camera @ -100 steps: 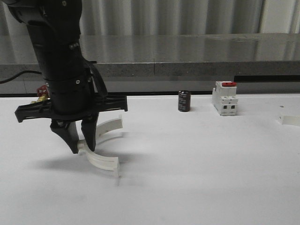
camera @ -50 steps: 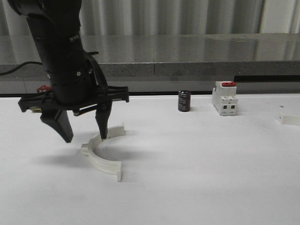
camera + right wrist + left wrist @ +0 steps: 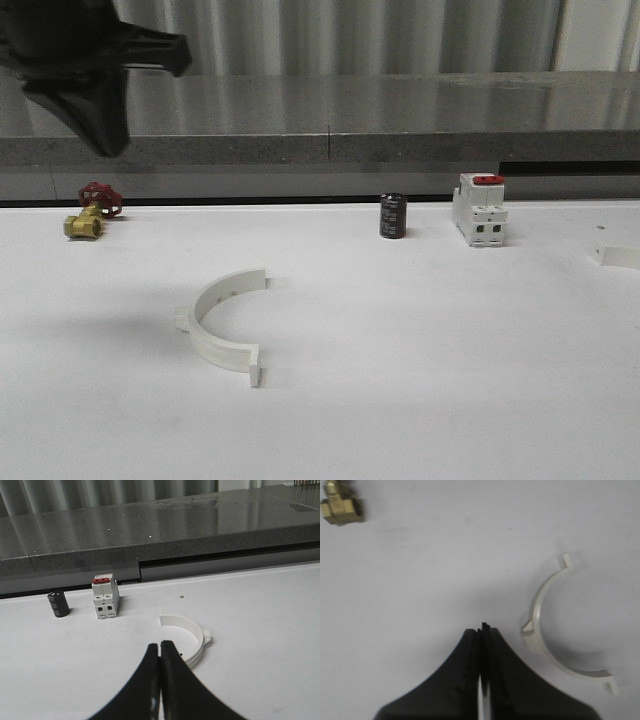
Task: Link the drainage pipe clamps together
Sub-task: 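Open the left gripper and raise it away from the clamp half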
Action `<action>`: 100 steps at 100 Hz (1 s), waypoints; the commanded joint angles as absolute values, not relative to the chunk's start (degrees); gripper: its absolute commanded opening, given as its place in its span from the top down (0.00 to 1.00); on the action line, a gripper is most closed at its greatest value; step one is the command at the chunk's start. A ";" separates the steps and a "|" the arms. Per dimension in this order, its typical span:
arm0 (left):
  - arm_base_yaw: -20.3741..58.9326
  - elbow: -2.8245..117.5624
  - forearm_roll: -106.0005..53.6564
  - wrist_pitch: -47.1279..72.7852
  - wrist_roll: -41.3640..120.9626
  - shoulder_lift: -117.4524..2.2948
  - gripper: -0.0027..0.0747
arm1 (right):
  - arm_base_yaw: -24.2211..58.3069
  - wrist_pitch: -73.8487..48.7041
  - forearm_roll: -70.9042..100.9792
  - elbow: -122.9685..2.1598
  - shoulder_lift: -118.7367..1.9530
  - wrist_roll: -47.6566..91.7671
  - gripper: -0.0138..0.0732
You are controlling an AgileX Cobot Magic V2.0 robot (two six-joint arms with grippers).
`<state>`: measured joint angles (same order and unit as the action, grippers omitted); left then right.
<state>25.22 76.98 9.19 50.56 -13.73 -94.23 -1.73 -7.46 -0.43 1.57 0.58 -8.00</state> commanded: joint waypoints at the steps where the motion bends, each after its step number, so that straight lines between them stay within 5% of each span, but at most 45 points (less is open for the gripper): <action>1: 21.91 77.23 7.92 49.98 -8.88 -88.69 0.99 | -1.74 -2.36 -0.39 0.58 1.61 -7.36 0.92; 42: 5.73 62.35 -1.07 47.71 2.04 -71.40 0.99 | -1.74 -2.36 -0.39 0.58 1.61 -7.36 0.92; 100: 5.17 39.94 -4.30 45.17 2.04 -29.97 0.99 | -1.75 -1.92 -0.39 0.58 1.61 -7.36 0.92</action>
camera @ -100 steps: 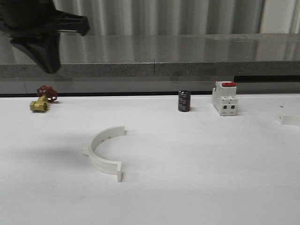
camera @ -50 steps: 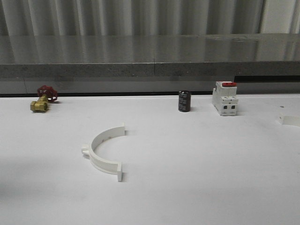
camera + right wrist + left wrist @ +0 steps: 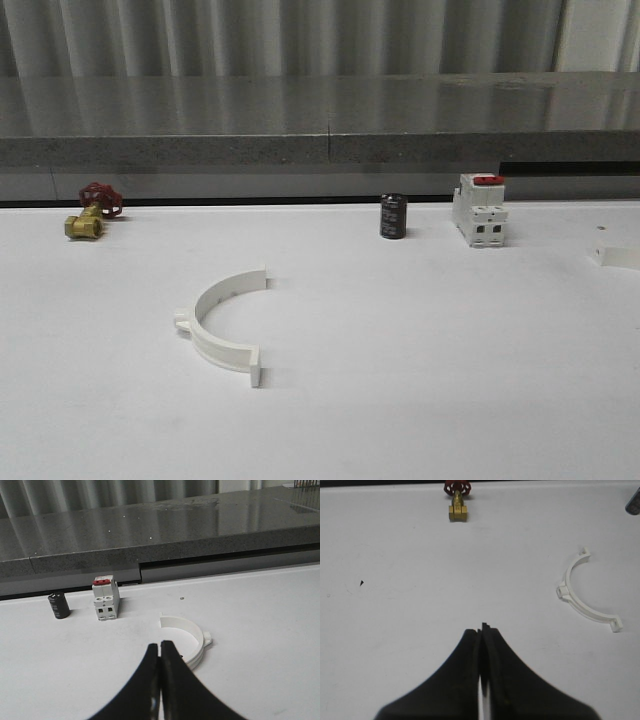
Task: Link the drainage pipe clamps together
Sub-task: 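Open the left gripper and raise it away from the clamp half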
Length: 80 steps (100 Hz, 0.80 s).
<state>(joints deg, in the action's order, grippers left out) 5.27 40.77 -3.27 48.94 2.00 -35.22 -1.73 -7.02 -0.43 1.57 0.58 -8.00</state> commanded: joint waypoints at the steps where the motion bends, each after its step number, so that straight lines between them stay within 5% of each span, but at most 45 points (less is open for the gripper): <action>1: 5.17 39.52 -4.30 45.17 2.04 -29.07 0.99 | -1.75 -1.86 -0.39 0.58 1.61 -7.36 0.92; 44: 5.17 31.89 -4.97 43.20 2.04 -13.51 0.99 | -1.75 -11.63 -0.33 -9.80 -1.89 -7.46 0.92; 80: 5.17 31.89 -4.97 43.55 2.04 -13.48 0.99 | -1.75 -31.54 -0.73 -29.28 -23.98 -7.18 0.92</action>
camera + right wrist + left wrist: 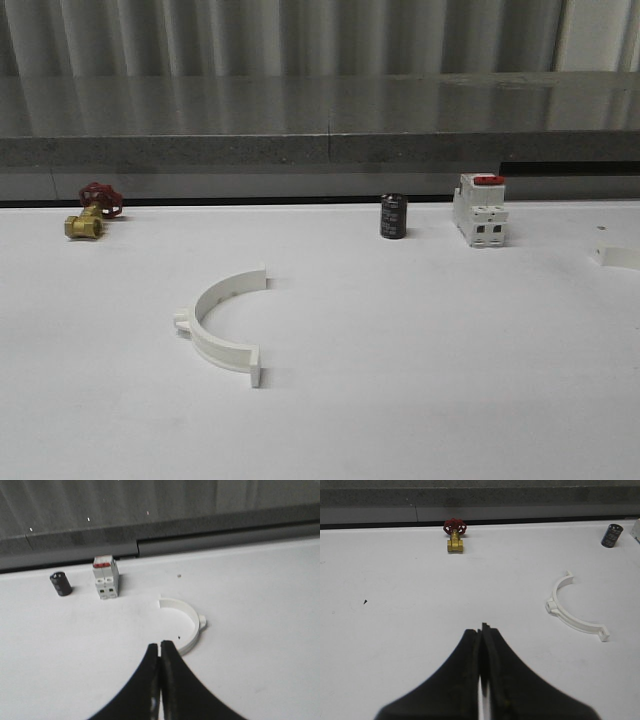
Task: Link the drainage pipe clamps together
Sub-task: 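Open the left gripper and raise it away from the clamp half, then grasp the second white clamp half by its tab with the right gripper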
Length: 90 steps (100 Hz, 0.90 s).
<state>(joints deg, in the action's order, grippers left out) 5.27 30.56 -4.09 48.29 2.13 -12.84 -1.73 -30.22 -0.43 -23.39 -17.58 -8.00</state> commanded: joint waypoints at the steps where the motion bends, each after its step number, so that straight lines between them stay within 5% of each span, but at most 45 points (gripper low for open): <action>1: 5.17 31.89 -4.97 43.55 2.04 -13.48 0.99 | -1.75 -31.82 -0.91 -29.63 -24.52 -7.10 0.92; 23: 5.17 31.89 -4.97 43.55 2.04 -13.48 0.99 | -1.75 -38.54 -1.43 -39.91 -41.75 -5.40 0.82; 50: 5.17 31.89 -4.97 43.55 2.04 -13.48 0.99 | -1.75 -43.30 -1.37 -49.36 -58.65 -5.40 0.25; 90: 5.17 31.89 -4.97 43.55 2.04 -13.48 0.99 | -9.38 -52.49 -1.32 -63.66 -80.03 -6.10 0.23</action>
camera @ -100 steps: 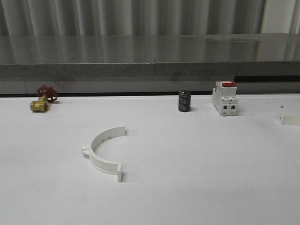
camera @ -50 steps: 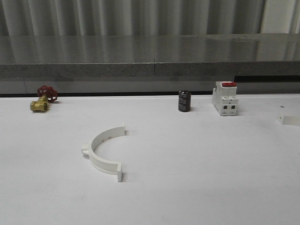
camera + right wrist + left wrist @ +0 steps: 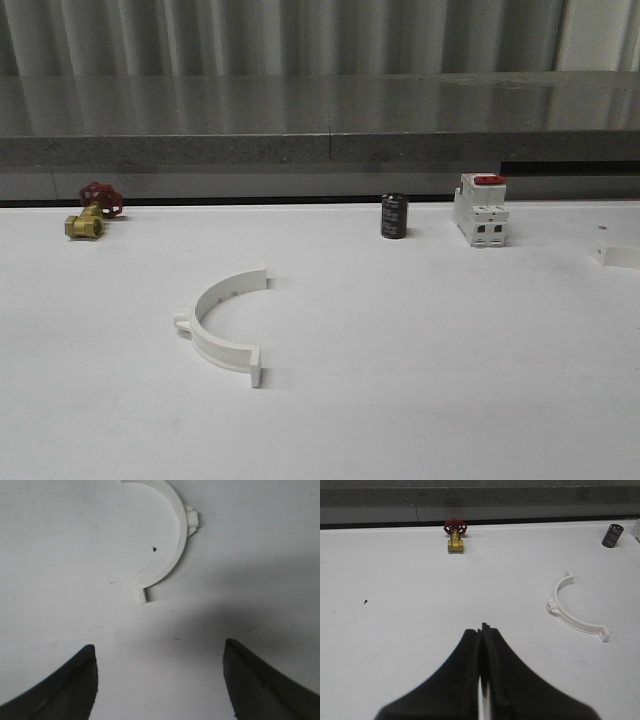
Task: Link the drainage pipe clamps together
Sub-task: 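Grasp the second white clamp half by its tab with the right gripper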
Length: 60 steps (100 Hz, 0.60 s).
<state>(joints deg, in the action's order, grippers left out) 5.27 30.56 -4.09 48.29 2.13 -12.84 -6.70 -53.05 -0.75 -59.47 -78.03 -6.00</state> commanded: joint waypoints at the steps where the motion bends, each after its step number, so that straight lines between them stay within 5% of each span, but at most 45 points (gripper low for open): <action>1: 5.17 31.89 -4.97 43.55 2.04 -13.48 0.99 | -9.82 -52.49 -1.32 -64.03 -80.66 -6.10 0.23; 60: 5.17 31.89 -4.97 43.55 2.04 -13.48 0.99 | -11.85 -49.97 4.10 -74.67 -102.26 7.19 0.23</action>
